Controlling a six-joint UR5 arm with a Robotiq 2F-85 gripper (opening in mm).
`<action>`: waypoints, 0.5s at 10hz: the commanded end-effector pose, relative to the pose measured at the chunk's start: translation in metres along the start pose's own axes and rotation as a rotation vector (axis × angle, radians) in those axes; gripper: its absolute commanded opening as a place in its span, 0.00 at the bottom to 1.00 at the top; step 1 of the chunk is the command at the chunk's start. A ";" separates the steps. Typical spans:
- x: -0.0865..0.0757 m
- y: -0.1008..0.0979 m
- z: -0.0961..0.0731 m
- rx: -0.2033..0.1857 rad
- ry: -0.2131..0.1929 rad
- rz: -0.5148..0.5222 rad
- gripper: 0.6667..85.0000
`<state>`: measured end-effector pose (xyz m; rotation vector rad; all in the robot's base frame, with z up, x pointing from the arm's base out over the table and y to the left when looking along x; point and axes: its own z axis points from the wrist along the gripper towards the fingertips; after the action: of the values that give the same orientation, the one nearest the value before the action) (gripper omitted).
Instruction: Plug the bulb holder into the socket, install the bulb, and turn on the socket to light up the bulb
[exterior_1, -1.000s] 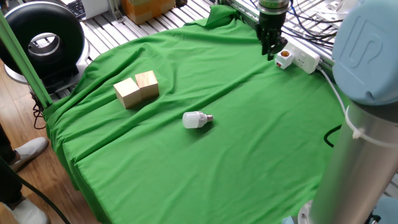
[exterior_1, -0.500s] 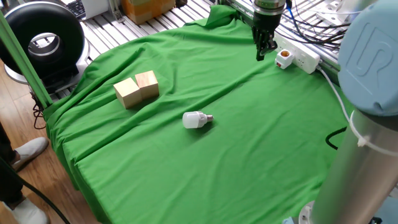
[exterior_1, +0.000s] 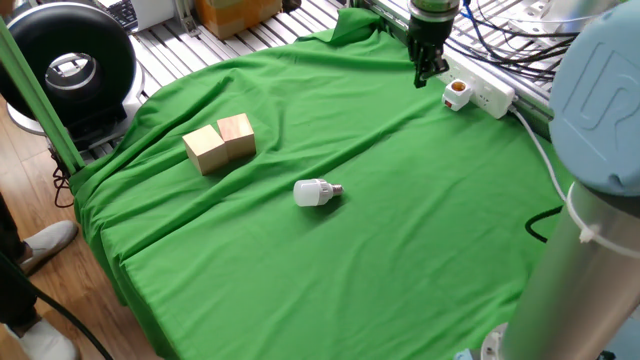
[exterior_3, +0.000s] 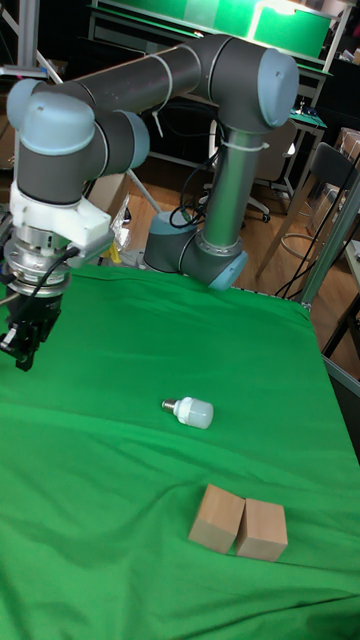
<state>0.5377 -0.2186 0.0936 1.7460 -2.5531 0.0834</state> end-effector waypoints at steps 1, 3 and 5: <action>-0.026 0.005 -0.010 0.000 0.006 0.021 0.00; -0.078 0.024 -0.024 -0.019 0.004 0.076 0.00; -0.118 0.039 -0.030 -0.011 0.000 0.118 0.00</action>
<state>0.5441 -0.1442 0.1077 1.6528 -2.5985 0.0816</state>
